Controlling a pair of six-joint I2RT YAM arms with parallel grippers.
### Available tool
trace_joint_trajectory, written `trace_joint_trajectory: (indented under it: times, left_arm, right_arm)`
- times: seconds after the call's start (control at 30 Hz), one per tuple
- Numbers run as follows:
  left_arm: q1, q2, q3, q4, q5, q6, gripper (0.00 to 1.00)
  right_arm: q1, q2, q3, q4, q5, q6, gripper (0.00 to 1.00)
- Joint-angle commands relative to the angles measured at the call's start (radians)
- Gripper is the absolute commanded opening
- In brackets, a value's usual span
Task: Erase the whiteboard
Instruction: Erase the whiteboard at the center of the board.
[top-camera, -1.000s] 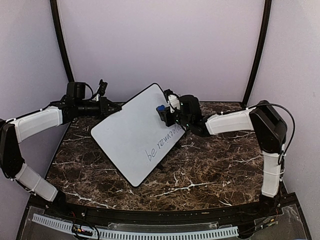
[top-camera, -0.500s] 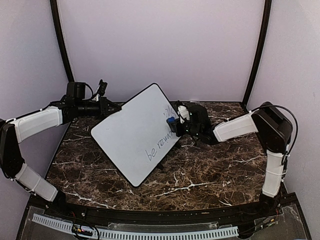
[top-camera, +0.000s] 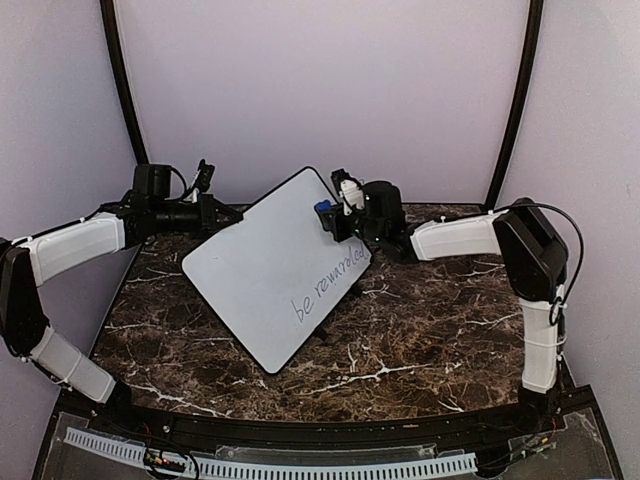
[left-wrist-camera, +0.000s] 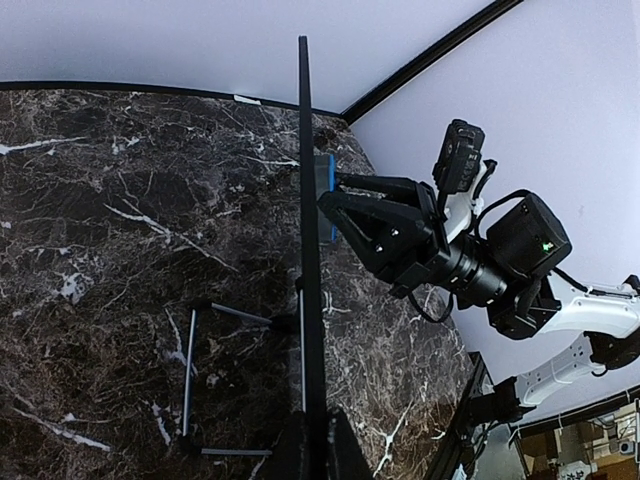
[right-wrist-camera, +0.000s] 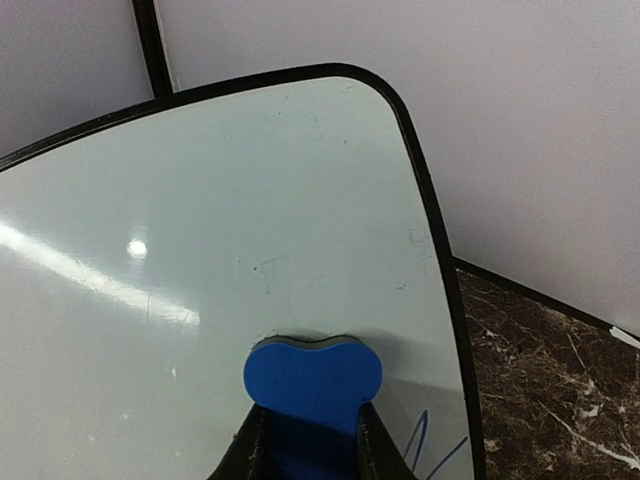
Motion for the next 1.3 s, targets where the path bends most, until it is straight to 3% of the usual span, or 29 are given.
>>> trace_joint_trajectory:
  times: [0.0, 0.17, 0.33, 0.8, 1.27]
  left_arm:
    - [-0.038, -0.009, 0.008, 0.023, 0.128, 0.033, 0.0]
    - [-0.038, -0.009, 0.005, 0.035, 0.135, 0.025, 0.0]
    - [-0.038, -0.012, 0.003, 0.037, 0.135, 0.025, 0.0]
    - [-0.038, -0.016, 0.004, 0.036, 0.136, 0.03, 0.0]
    - [-0.038, -0.011, 0.0, 0.047, 0.145, 0.02, 0.0]
  right_arm:
    - [0.006, 0.001, -0.159, -0.004, -0.034, 0.031, 0.22]
    - [0.005, -0.051, -0.322, 0.049, -0.033, 0.052, 0.22]
    - [0.003, -0.062, -0.327, 0.053, -0.024, 0.047, 0.22]
    - [-0.047, 0.066, 0.036, -0.046, -0.044, 0.035, 0.22]
    - [-0.041, -0.076, -0.366, 0.085, -0.074, 0.085, 0.21]
